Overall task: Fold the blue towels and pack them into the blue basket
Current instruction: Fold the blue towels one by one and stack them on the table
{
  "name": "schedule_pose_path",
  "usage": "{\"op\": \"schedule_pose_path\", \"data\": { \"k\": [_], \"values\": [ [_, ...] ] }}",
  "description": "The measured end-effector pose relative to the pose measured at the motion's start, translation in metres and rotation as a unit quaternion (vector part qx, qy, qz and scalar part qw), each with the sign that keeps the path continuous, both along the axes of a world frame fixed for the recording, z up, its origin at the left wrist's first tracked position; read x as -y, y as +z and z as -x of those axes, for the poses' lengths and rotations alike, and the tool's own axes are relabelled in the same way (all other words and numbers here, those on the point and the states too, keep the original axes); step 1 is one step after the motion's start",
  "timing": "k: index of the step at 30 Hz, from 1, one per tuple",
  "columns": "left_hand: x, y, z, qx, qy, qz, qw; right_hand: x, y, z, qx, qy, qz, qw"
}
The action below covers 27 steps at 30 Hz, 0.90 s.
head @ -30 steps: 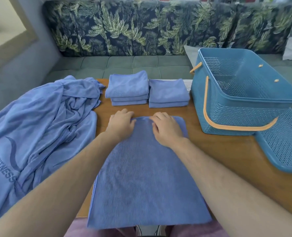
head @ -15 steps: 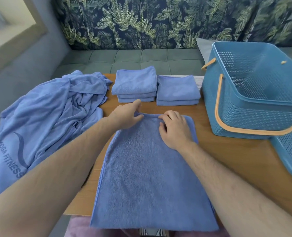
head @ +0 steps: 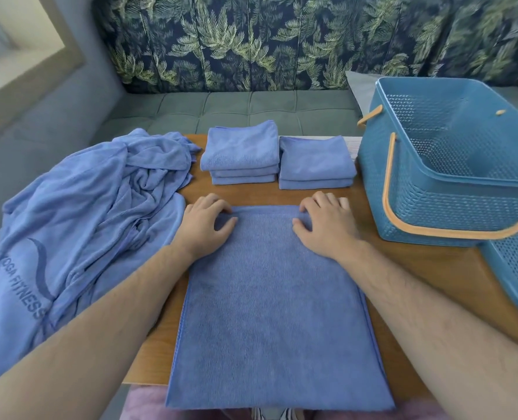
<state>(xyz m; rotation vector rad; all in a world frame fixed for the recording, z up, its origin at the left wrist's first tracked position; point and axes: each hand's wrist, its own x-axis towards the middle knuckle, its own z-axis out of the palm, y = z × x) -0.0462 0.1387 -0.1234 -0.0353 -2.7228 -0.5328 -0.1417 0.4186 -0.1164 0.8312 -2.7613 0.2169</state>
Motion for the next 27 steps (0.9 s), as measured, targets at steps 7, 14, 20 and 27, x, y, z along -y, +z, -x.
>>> {"op": "schedule_pose_path", "data": {
  "k": [7, 14, 20, 27],
  "values": [
    [0.006, 0.001, -0.003, -0.022, -0.007, -0.045, 0.999, -0.031, -0.013, 0.008, 0.02, -0.079, 0.095, 0.992],
    [0.031, 0.001, -0.006, 0.011, -0.03, -0.067, 0.997, -0.031, -0.013, 0.008, 0.05, -0.089, 0.142, 0.985],
    [0.028, -0.001, -0.003, -0.032, -0.039, -0.034, 0.998, -0.032, -0.013, 0.006, 0.026, -0.052, 0.174, 0.983],
    [0.027, -0.003, -0.006, -0.033, -0.032, -0.005, 0.999, -0.035, -0.009, 0.004, 0.017, -0.025, 0.214, 0.976]
  ]
}}
